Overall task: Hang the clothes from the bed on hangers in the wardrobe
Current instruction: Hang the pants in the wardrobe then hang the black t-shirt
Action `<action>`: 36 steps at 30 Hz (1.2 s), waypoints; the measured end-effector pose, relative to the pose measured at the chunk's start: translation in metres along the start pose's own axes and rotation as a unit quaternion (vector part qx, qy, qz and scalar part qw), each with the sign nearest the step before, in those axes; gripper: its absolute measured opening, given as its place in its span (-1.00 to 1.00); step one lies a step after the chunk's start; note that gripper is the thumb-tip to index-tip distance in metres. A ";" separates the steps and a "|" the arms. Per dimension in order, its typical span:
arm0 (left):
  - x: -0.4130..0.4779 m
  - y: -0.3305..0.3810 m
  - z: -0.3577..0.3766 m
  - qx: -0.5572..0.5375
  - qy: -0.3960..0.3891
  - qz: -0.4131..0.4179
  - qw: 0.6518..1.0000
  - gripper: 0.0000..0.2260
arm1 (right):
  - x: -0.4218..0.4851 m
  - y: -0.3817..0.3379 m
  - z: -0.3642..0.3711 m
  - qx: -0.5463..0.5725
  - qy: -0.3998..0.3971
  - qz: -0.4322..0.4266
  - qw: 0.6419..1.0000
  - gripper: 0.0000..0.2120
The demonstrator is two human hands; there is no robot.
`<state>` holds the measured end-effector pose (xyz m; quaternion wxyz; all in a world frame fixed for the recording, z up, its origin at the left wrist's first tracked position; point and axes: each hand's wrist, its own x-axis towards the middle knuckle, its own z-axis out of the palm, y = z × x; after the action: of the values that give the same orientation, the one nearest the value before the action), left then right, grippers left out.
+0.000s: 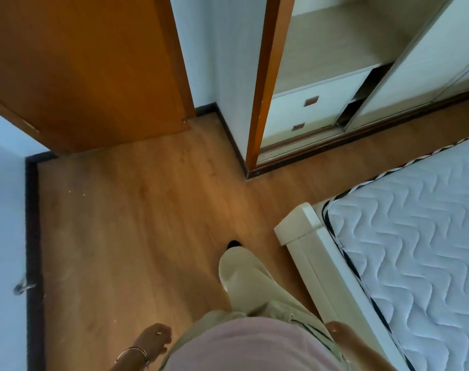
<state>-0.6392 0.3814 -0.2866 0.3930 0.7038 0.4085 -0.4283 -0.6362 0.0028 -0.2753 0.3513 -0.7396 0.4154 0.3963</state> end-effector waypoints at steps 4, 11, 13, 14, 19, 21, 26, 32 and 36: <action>0.008 0.089 -0.024 -0.014 0.015 0.058 0.998 -0.89 | 0.016 -0.083 -0.028 -0.007 -0.023 -0.060 0.998 -0.58; 0.040 0.202 -0.068 -0.006 0.023 0.098 0.995 -0.93 | 0.024 -0.232 -0.073 0.073 -0.031 -0.133 0.988 -0.86; 0.049 0.226 -0.079 0.056 0.023 0.098 0.993 -0.89 | 0.033 -0.253 -0.082 0.092 -0.018 -0.137 0.986 -0.88; 0.056 0.237 -0.083 0.079 0.023 0.099 0.992 -0.86 | 0.038 -0.261 -0.086 0.101 -0.014 -0.124 0.987 -0.88; 0.085 0.317 -0.114 0.213 0.008 0.118 0.970 -0.66 | 0.059 -0.259 -0.090 0.128 0.021 -0.022 0.991 -0.83; 0.097 0.348 -0.120 0.180 -0.001 0.109 0.978 -0.67 | 0.064 -0.245 -0.085 0.124 0.023 0.015 0.992 -0.83; 0.113 0.428 -0.125 0.166 -0.032 0.079 0.982 -0.87 | 0.065 -0.243 -0.075 0.190 0.051 0.100 0.975 -0.81; 0.114 0.511 -0.081 0.217 -0.042 0.155 0.963 -0.91 | 0.071 -0.267 -0.096 0.249 0.075 0.099 0.960 -0.76; 0.119 0.545 -0.042 0.245 -0.062 0.147 0.956 -0.92 | 0.101 -0.259 -0.119 0.262 0.068 0.107 0.957 -0.71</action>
<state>-0.0947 0.2531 -0.2720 0.2921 0.8026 0.1579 -0.4956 -0.3355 -0.0268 -0.2620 0.4590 -0.5979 0.6043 0.2583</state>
